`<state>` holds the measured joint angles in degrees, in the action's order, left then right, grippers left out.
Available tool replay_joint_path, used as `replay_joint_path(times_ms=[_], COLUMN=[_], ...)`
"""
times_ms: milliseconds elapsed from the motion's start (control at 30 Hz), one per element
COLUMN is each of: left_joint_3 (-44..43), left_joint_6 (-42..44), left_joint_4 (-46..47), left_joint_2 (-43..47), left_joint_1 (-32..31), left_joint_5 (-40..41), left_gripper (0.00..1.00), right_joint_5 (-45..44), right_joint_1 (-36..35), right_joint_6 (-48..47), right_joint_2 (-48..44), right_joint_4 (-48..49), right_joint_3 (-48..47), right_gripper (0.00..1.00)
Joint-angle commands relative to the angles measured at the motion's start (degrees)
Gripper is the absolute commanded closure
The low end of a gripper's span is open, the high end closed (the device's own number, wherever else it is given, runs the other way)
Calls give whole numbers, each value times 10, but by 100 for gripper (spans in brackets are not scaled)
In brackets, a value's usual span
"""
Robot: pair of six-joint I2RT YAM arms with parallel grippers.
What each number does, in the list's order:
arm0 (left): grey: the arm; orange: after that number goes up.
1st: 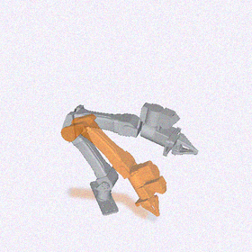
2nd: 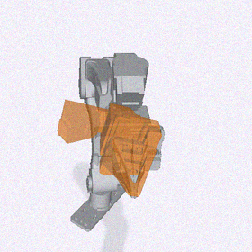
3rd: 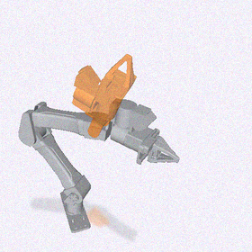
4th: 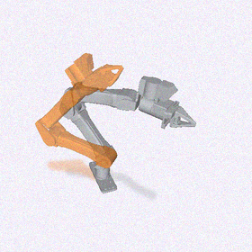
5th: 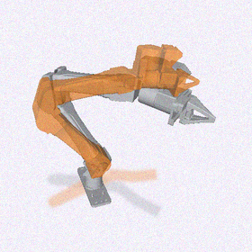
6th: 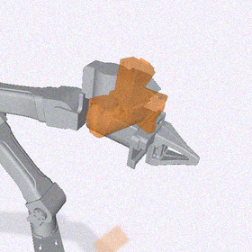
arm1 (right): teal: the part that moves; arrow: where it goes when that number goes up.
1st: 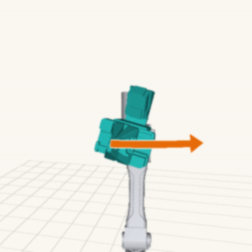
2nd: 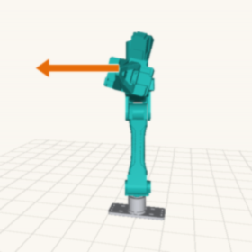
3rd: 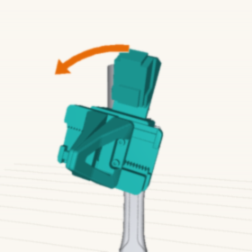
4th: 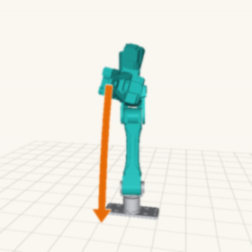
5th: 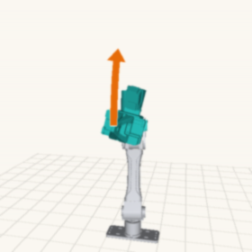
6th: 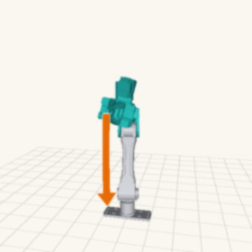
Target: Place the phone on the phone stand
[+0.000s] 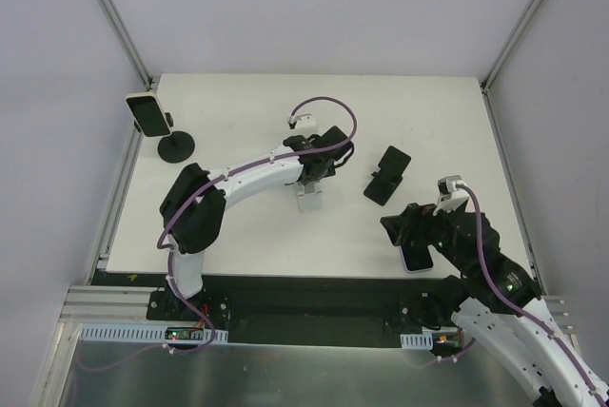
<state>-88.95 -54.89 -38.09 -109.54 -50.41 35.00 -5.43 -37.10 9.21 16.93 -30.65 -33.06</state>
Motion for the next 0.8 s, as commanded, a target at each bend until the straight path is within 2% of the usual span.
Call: replay_joint_path(times_ms=[0,100,200,233,267,300,367,400,433,467,500,533,567,600,667,767], left_joint_3=[-21,-21,-23,-24,-23,-18,-1,8,38,61,88,131,144,150,141,122], left_joint_6=[7,15,41,64,72,85,156,187,256,293,331,388,415,439,496,527], left_joint_4=[-17,-16,-2,1,4,15,34,60,82,109,149,203,223,232,231,230], left_joint_2=[-7,-11,-12,-12,-9,-5,15,26,53,71,92,131,148,159,171,171], left_joint_1=[8,13,15,15,18,22,39,47,60,95,125,153,214,239,282,344], left_joint_5=[17,25,40,43,47,48,45,42,31,11,-77,-120,-166,-202,-217,-254], left_gripper=[22,25,42,52,75,87,100,100,100,100,100,100,100,100,100,100], right_joint_5=[2,10,12,14,15,17,15,13,11,10,11,15,18,21,31,41], right_joint_1=[1,1,1,1,1,1,1,0,1,1,0,1,1,1,1,0], right_joint_6=[-10,-10,-8,-7,-7,-7,-8,-8,-9,-10,-9,-10,-10,-9,-3,3], right_joint_2=[-12,-8,-1,0,2,4,7,10,11,14,19,21,24,30,35,43], right_joint_4=[-1,0,1,2,2,5,15,18,28,31,35,44,46,50,59,75], right_joint_3=[2,5,6,6,3,3,4,5,6,9,12,14,16,19,25,36], right_gripper=[4,4,4,4,4,4,4,4,4,4,4,4,4,4,4,4])
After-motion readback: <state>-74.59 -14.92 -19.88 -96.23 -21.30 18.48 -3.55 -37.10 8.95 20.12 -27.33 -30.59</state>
